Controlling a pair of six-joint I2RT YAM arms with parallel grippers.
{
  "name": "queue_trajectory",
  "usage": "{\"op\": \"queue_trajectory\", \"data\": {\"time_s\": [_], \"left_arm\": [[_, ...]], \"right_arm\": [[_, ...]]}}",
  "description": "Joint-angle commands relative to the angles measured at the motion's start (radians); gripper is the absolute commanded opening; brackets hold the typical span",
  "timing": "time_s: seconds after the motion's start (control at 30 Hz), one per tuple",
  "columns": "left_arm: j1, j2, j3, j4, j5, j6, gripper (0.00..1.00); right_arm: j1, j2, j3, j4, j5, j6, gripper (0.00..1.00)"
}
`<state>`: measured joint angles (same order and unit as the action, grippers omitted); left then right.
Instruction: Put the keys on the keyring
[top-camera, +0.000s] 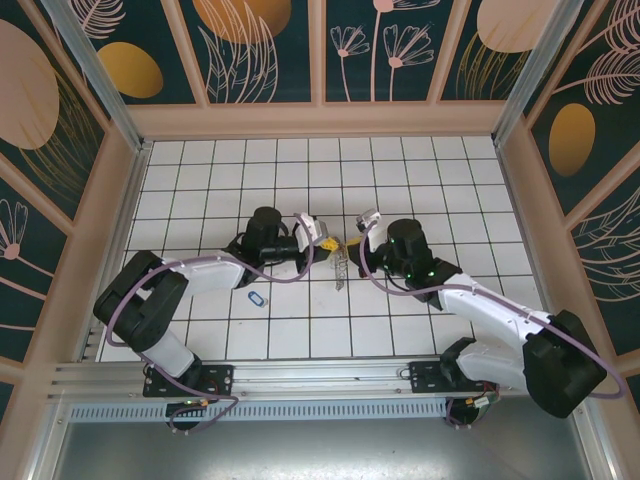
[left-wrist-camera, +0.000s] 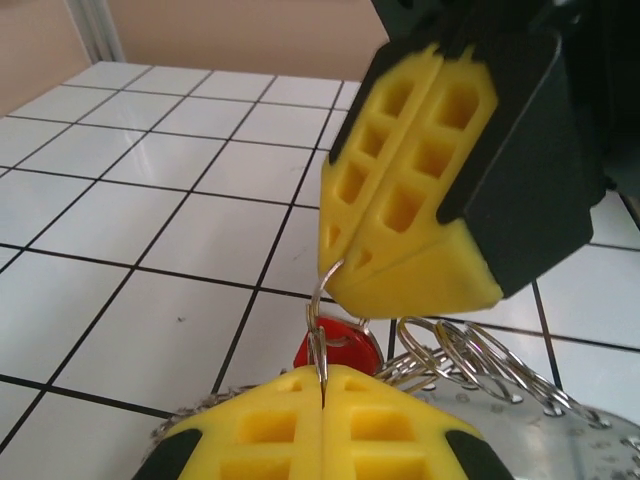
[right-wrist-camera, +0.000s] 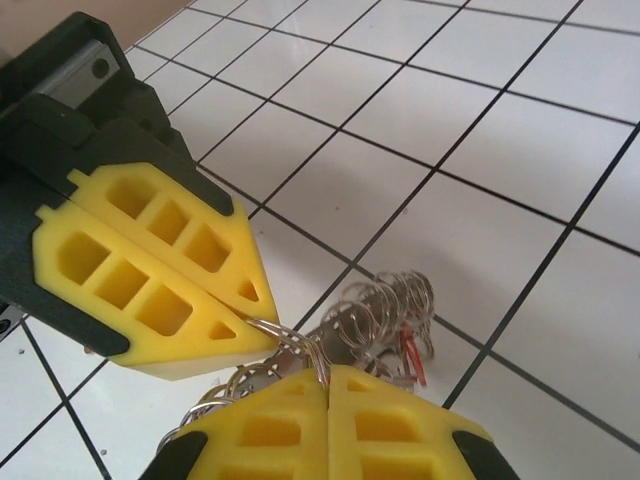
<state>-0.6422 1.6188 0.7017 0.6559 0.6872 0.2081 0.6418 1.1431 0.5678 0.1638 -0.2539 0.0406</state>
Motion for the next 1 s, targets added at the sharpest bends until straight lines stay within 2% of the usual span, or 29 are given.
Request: {"op": "queue_trajectory", "data": {"time_s": [0.0,0.17,0.4,0.5,0.8,0.97], "left_arm": [[0.002,0.016,-0.041,0.239,-0.005,-0.108,0.0],[0.002,0.055,-0.125,0.499,-0.077,-0.224,0.0],[0.002,0.147,-0.165,0.665,-0.101,-0.306,0.0],[0.002,0.156,-0.175,0.672,-0.103,-0.305,0.0],[0.001,0.135,-0.15,0.541,-0.099,-0.234,0.18],[0.002,0.118,-0.123,0.476,-0.097,-0.21,0.21]], "right_arm": [[-0.019,0.007,0.013,-0.027,-0.007,0.031,0.0],[-0.011,-0.003,0.049,0.004,-0.065,0.028,0.0],[-0.009,0.0,0.082,0.0,-0.098,-0.005,0.0],[-0.007,0.001,0.091,-0.001,-0.104,-0.012,0.0],[-0.001,0.004,0.114,-0.013,-0.125,-0.04,0.0],[0.002,0.002,0.122,-0.024,-0.128,-0.05,0.0]]}}
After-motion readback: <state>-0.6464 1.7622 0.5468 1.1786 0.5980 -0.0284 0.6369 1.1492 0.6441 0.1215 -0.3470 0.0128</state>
